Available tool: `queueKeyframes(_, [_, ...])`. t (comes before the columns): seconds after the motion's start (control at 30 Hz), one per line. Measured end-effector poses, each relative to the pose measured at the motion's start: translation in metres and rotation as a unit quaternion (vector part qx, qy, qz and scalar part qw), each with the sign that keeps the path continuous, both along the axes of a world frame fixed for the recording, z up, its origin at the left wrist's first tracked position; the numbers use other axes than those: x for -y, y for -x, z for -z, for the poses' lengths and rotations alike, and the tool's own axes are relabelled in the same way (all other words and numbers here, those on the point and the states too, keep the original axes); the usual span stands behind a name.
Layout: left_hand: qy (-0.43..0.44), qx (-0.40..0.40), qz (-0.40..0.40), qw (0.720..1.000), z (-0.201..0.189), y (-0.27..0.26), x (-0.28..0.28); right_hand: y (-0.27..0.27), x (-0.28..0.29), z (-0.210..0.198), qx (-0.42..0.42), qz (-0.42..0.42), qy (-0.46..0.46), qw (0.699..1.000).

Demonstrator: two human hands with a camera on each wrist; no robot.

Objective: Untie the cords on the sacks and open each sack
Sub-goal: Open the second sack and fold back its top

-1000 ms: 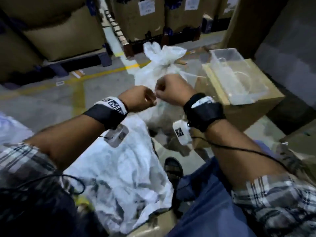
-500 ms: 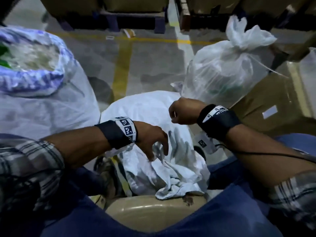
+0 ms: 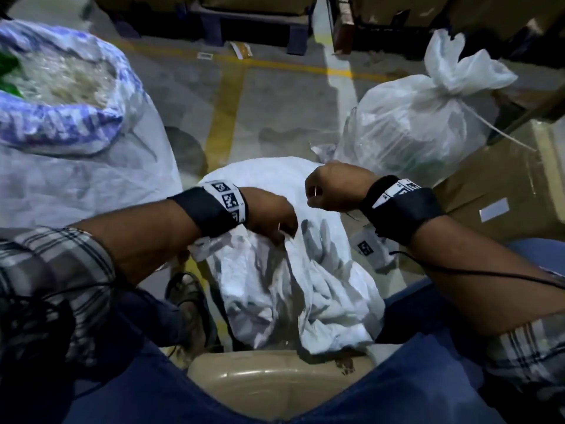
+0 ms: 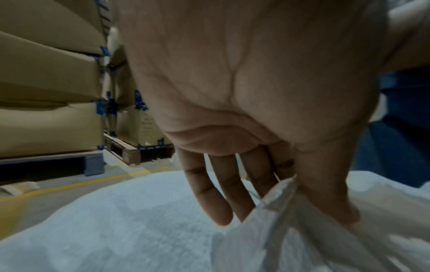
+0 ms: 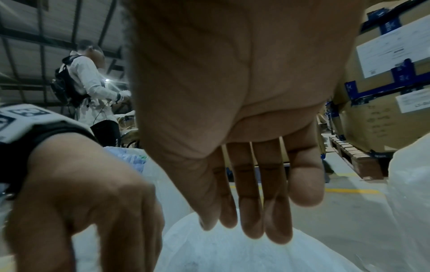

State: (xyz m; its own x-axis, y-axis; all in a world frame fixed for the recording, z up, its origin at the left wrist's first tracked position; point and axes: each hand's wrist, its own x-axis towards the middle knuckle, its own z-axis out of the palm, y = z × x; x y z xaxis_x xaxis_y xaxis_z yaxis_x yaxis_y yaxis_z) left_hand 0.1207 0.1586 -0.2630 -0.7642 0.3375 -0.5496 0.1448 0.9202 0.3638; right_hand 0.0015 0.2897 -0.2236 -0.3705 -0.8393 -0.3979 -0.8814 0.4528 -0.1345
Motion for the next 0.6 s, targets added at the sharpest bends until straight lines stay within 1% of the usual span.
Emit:
queueKeyframes(0.07, [-0.008, -0.047, -0.037, 0.998, -0.009, 0.008, 0.018, 0.006, -0.002, -0.008, 0.009, 0.016, 0.035, 0.999])
queueKeyframes(0.13, [-0.010, -0.116, -0.093, 0.989, -0.018, 0.015, 0.038, 0.013, -0.005, -0.016, 0.019, 0.036, 0.071, 0.997])
queueKeyframes(0.17, [-0.012, -0.156, -0.136, 0.978, -0.023, 0.019, 0.048, 0.016, -0.006, -0.021, 0.025, 0.048, 0.091, 0.994])
queueKeyframes(0.2, [-0.011, -0.197, -0.189, 0.962, -0.026, 0.023, 0.059, 0.020, -0.008, -0.024, 0.031, 0.062, 0.111, 0.991])
queueKeyframes(0.23, [-0.007, -0.239, -0.247, 0.939, -0.030, 0.027, 0.070, 0.023, -0.009, -0.027, 0.037, 0.076, 0.133, 0.987])
queueKeyframes(0.27, [-0.001, -0.280, -0.306, 0.910, -0.035, 0.031, 0.081, 0.026, -0.011, -0.030, 0.047, 0.087, 0.158, 0.982])
queueKeyframes(0.33, [-0.006, -0.353, -0.415, 0.839, -0.047, 0.035, 0.101, 0.029, -0.012, -0.037, 0.091, 0.097, 0.205, 0.970])
queueKeyframes(0.4, [-0.029, -0.401, -0.488, 0.775, -0.063, 0.037, 0.118, 0.029, -0.011, -0.045, 0.134, 0.097, 0.265, 0.950])
queueKeyframes(0.47, [-0.050, -0.432, -0.535, 0.724, -0.080, 0.035, 0.132, 0.030, -0.005, -0.049, 0.161, 0.096, 0.302, 0.935])
queueKeyframes(0.5, [-0.062, -0.450, -0.548, 0.703, -0.088, 0.034, 0.138, 0.030, -0.003, -0.050, 0.161, 0.089, 0.298, 0.937])
queueKeyframes(0.53, [-0.072, -0.468, -0.553, 0.686, -0.094, 0.034, 0.141, 0.030, 0.000, -0.049, 0.148, 0.082, 0.292, 0.941])
queueKeyframes(0.57, [-0.074, -0.482, -0.557, 0.672, -0.100, 0.034, 0.144, 0.029, 0.003, -0.047, 0.147, 0.077, 0.301, 0.939])
queueKeyframes(0.6, [-0.076, -0.497, -0.560, 0.658, -0.106, 0.033, 0.147, 0.028, 0.008, -0.046, 0.173, 0.089, 0.340, 0.920])
